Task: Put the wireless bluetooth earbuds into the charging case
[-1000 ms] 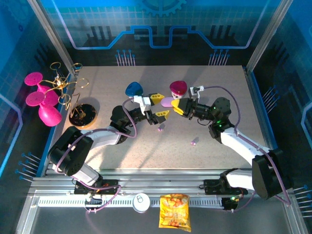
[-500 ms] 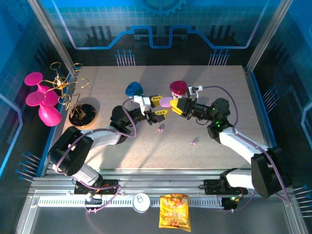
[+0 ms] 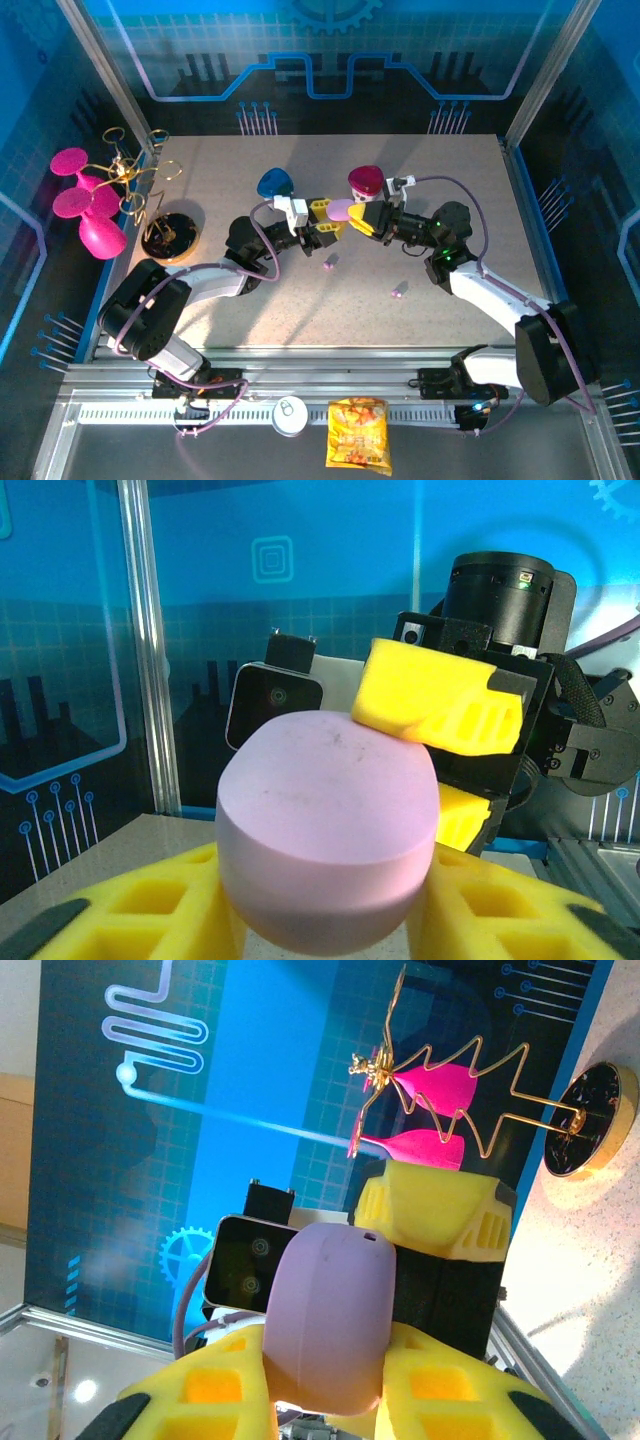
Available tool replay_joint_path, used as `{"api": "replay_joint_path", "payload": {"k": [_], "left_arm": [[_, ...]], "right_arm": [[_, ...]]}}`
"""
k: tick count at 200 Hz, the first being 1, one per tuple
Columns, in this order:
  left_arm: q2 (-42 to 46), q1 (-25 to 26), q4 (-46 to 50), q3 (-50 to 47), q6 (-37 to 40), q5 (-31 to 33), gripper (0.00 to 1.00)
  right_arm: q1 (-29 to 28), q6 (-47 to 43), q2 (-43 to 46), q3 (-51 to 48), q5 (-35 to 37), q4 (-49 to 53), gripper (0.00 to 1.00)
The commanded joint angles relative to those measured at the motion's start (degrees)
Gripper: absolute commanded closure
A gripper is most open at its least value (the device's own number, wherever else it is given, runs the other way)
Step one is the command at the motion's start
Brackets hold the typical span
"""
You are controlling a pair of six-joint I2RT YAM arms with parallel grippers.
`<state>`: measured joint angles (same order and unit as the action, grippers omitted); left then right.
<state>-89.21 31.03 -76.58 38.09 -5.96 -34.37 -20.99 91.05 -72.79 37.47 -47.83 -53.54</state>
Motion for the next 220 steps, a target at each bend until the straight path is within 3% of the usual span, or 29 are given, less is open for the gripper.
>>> {"api": "replay_joint_path", "payload": {"k": [1, 46, 102, 109, 134, 154, 177, 220], "left_arm": [[1.36, 0.25, -1.8, 0.72, 0.07, -1.65, 0.52], [1.12, 0.26, -2.35, 0.67, -0.45, -1.77, 0.48], [0.47, 0.26, -1.78, 0.83, -0.16, -2.36, 0.72], [0.51, 0.25, -1.58, 0.91, -0.24, -2.37, 0.73], [1.11, 0.26, 0.71, 1.28, -0.38, -2.37, 0.72], [2.37, 0.15, 3.65, 1.2, -0.07, -1.5, 0.72], [3.94, -0.14, 7.67, 1.03, -0.04, -1.81, 0.72], [6.87, -0.58, 15.29, 0.36, 0.16, -4.35, 0.71]], "right_arm": [[-0.63, -1.14, 0.1, -0.65, 0.73, 0.2, 0.91], [-0.63, -1.47, -0.32, -0.82, 0.79, 0.5, 0.91], [-0.63, -0.65, -0.45, -0.82, 0.9, -0.7, 0.9], [-0.59, -0.69, -0.34, -0.81, 1.02, -0.67, 0.86], [-0.21, -3.37, 1.07, -0.78, 1.55, 2.82, 0.53], [0.22, -13.23, 4.69, 0.44, 2.56, 15.2, 0.34], [0.8, -30.38, 10.67, 3.93, 6.21, 36.99, 0.21], [-2.18, -62.54, 15.64, 17.2, 20.82, 72.03, 0.15]]}}
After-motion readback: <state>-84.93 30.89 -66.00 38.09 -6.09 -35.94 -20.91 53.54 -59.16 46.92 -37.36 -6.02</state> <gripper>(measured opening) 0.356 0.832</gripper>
